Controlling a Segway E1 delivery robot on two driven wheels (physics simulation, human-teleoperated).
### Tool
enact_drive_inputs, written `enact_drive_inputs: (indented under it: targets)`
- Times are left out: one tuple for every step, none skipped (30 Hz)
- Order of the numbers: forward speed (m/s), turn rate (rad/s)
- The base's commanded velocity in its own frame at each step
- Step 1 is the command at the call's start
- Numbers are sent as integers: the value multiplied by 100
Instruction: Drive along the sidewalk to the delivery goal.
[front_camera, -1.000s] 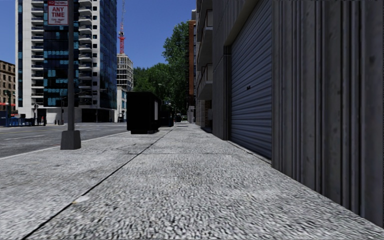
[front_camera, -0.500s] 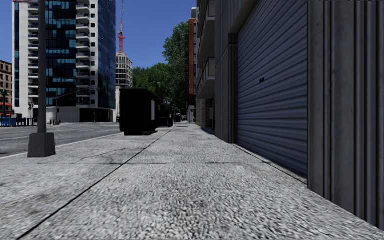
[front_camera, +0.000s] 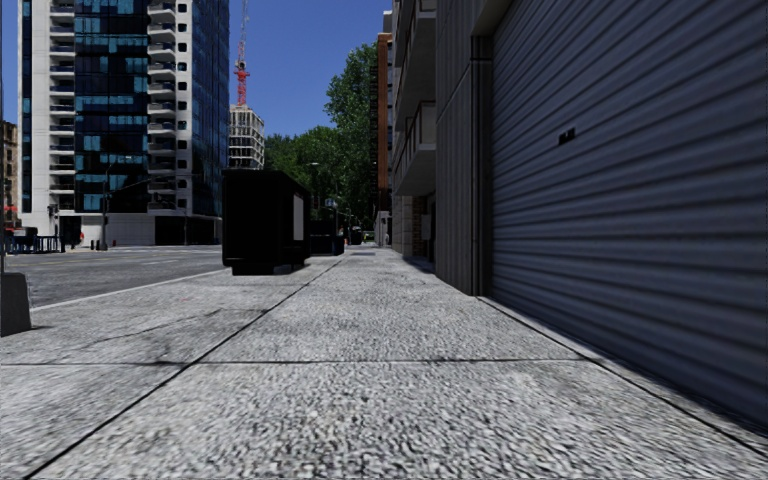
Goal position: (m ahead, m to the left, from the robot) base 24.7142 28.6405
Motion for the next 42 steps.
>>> enact_drive_inputs:
  targets:
    - [200, 0]
    - [200, 0]
    - [200, 0]
    - [200, 0]
    - [200, 0]
    - [200, 0]
    - [200, 0]
    - [200, 0]
    - [200, 0]
    - [200, 0]
    - [200, 0]
    - [200, 0]
    - [200, 0]
    - [200, 0]
    - [200, 0]
    - [200, 0]
    - [200, 0]
    - [200, 0]
    - [200, 0]
    - [200, 0]
    - [200, 0]
    - [200, 0]
    - [200, 0]
    - [200, 0]
    - [200, 0]
    - [200, 0]
    - [200, 0]
    - [200, 0]
    - [200, 0]
    - [200, 0]
    - [200, 0]
    - [200, 0]
    - [200, 0]
    - [200, 0]
    - [200, 0]
    - [200, 0]
    - [200, 0]
    - [200, 0]
    - [200, 0]
    - [200, 0]
    - [200, 0]
    - [200, 0]
